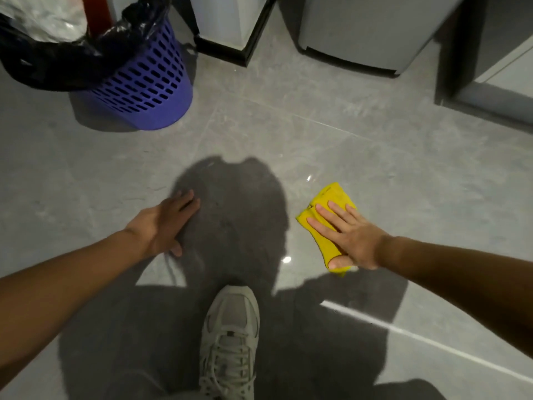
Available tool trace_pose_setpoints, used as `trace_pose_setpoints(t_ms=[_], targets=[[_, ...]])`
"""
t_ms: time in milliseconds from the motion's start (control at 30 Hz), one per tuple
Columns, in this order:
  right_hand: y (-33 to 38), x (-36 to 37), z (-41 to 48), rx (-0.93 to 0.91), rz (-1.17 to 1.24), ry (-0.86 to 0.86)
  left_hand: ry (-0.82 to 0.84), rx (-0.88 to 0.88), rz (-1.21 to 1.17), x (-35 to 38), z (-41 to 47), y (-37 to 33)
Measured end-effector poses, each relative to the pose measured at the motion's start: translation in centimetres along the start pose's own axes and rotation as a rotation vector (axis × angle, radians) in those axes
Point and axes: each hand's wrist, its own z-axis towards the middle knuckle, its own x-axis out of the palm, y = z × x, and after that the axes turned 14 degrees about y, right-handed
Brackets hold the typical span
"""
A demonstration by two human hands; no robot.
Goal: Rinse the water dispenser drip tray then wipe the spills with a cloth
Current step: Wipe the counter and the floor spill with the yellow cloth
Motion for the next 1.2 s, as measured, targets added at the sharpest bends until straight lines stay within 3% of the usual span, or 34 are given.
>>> trace_pose_setpoints(t_ms=[100, 233, 433, 500, 600, 700, 800, 1067, 1200], targets=[[3.7, 4.3, -2.9, 0.151, 0.233, -0.237, -0.017, -0.044, 0.051, -0.3, 0.0, -0.5], [10.9, 7.7, -3.4, 0.522, 0.480, -0.424, -0.062, -0.016, 0.015, -0.3, -0.5, -0.6], [16.6, 5.7, -1.5, 0.780, 0.714, -0.398, -0.048, -0.049, -0.024, 0.6, -0.2, -1.1], [17.1, 4.5, -1.5, 0.774, 0.797, -0.320, -0.040, -0.075, -0.043, 0.5, -0.1, -1.6], [17.4, 3.0, -2.7, 0.614, 1.065, -0.278, -0.006, -0.131, -0.134, -0.3, -0.8, -3.5], [16.7, 0.6, -5.6, 0.524, 1.358, -0.250, 0.106, -0.059, -0.239, -2.3, -3.0, -6.7], [15.9, -3.0, -9.8, 0.560, 1.477, -0.225, 0.198, 0.013, -0.290, -4.8, -6.8, -10.2], [16.0, -15.2, -27.0, 0.628, 1.902, -0.259, 0.204, 0.085, -0.370, -14.4, -20.9, -14.6], [16.5, -23.2, -37.8, 0.677, 1.950, -0.267, 0.260, 0.072, -0.375, -20.8, -30.0, -14.8]])
